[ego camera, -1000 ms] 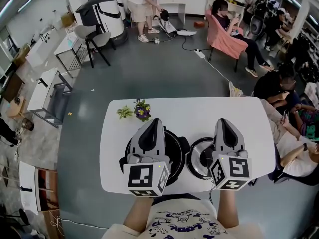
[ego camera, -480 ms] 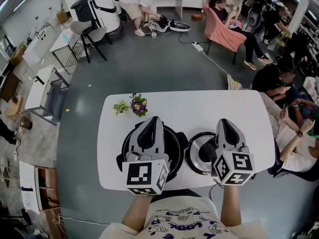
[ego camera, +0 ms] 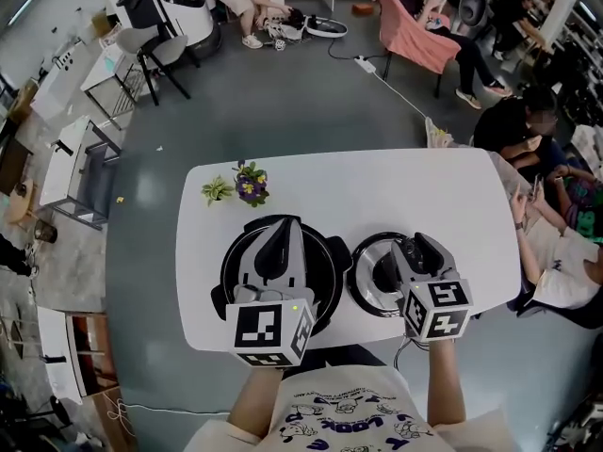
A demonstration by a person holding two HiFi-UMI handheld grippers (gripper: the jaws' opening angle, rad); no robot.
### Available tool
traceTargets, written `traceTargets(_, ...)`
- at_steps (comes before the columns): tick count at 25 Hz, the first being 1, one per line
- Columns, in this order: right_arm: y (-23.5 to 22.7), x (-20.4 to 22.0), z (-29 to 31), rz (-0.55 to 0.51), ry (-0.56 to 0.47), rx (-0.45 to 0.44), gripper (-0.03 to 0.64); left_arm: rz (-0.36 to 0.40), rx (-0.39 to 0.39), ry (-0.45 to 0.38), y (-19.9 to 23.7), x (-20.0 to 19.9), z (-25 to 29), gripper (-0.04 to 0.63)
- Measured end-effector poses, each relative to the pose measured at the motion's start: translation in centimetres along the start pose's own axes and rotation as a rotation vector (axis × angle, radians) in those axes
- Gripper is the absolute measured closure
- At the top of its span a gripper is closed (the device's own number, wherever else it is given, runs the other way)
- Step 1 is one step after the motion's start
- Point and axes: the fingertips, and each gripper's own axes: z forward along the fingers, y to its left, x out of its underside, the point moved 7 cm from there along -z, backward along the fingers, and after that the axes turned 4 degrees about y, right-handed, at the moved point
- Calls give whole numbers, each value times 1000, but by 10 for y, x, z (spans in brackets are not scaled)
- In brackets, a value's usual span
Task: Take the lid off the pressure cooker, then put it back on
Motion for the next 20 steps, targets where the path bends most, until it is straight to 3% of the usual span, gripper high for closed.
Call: traceTargets(20, -25, 108, 64, -84, 416, -96, 301, -17, -15, 136, 12, 46, 33, 581)
